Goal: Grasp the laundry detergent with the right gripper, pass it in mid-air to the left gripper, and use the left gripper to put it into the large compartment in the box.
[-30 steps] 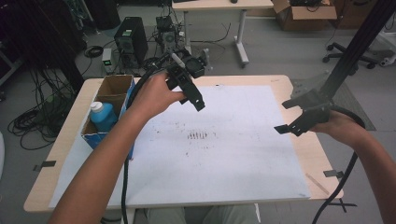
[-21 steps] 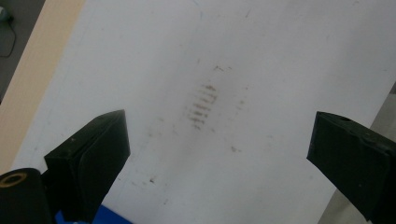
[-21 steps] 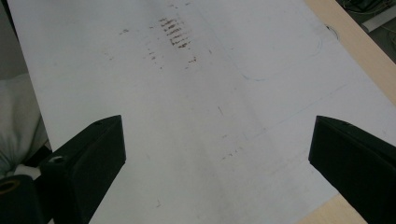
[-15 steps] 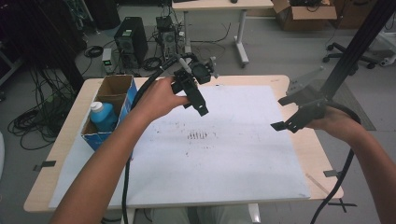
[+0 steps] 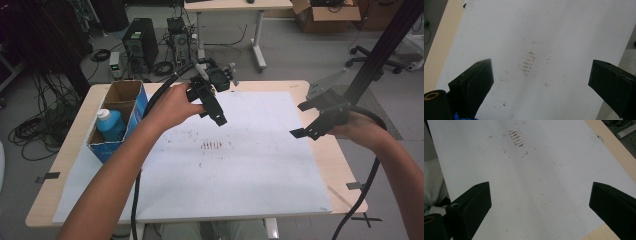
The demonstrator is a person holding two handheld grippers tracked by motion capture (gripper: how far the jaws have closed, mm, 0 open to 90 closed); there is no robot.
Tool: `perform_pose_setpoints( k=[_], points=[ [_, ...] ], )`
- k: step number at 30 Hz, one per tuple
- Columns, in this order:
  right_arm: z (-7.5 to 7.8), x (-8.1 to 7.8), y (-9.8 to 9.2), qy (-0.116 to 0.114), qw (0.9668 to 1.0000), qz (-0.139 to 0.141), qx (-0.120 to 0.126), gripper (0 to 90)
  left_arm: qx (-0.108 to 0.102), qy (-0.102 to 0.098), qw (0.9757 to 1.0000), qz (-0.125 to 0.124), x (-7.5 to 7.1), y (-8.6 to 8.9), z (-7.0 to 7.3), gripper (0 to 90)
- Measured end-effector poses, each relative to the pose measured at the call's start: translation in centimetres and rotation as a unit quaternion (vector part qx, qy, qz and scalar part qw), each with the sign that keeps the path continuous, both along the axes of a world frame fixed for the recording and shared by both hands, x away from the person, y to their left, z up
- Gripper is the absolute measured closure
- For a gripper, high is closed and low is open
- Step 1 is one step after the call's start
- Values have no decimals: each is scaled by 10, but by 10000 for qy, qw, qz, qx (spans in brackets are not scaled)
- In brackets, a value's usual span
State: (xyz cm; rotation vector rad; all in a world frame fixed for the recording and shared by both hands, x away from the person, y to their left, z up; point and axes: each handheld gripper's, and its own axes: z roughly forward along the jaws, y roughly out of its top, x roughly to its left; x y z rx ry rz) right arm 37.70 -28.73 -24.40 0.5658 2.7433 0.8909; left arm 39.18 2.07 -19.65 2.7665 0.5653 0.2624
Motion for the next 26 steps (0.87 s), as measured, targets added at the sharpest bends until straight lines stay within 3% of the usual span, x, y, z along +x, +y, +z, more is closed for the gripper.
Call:
perform_pose_setpoints(
  k=[26],
  points=[
    [-1, -5, -1, -14, 10000, 26, -6, 39, -24, 23, 10000, 23, -2, -3, 1, 66]
  ],
)
